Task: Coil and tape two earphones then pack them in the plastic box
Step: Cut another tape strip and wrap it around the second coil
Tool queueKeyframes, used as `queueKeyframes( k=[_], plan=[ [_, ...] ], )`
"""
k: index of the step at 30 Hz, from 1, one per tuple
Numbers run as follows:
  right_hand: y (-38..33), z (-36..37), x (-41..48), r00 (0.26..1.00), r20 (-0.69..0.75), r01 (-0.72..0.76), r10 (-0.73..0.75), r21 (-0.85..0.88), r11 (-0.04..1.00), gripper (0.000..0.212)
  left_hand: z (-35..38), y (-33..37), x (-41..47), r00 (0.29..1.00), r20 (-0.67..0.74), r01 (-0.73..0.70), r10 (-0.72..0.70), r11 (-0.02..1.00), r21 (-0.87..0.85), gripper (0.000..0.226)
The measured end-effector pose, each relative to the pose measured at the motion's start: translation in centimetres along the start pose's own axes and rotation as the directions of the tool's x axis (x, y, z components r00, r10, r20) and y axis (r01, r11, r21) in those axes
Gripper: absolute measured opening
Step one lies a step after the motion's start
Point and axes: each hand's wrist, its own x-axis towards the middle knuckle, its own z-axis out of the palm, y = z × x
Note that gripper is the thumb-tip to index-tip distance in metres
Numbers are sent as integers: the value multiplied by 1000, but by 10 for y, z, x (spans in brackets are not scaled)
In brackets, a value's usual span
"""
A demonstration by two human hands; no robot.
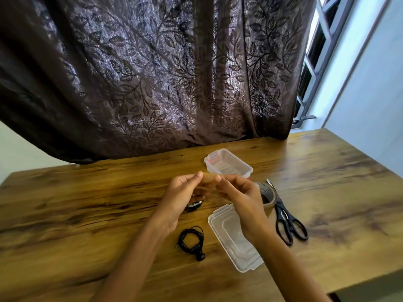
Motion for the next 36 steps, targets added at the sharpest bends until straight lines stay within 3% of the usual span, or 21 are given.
queueKeyframes(
  k=[9,13,17,22,25,28,31,36],
  plan=[
    [8,-2,2,987,-23,-156,160,120,980,7,-11,-8,-2,999,36,34,-36,998,49,17],
    [23,-2,0,962,-98,-237,255,161,958,16,-19,-26,-2,996,73,27,-46,969,245,7],
    [54,2,-8,902,-176,-365,394,175,915,17,-29,-61,4,995,-2,94,-102,905,414,17],
    [89,3,-15,841,-274,-430,467,187,883,16,-41,-103,7,985,-117,173,-128,711,681,29],
    [102,7,-21,843,-284,-432,457,150,889,18,-41,-124,7,981,-175,188,-79,569,800,40],
    [113,11,-26,847,-288,-431,446,118,895,21,-39,-140,8,982,-189,169,-13,504,847,43],
    [120,11,-26,855,-295,-421,426,83,903,23,-35,-146,6,982,-172,118,83,441,890,43],
    [128,10,-27,868,-287,-429,406,-22,903,25,-37,-156,2,967,-5,-62,256,256,965,32]
  ],
)
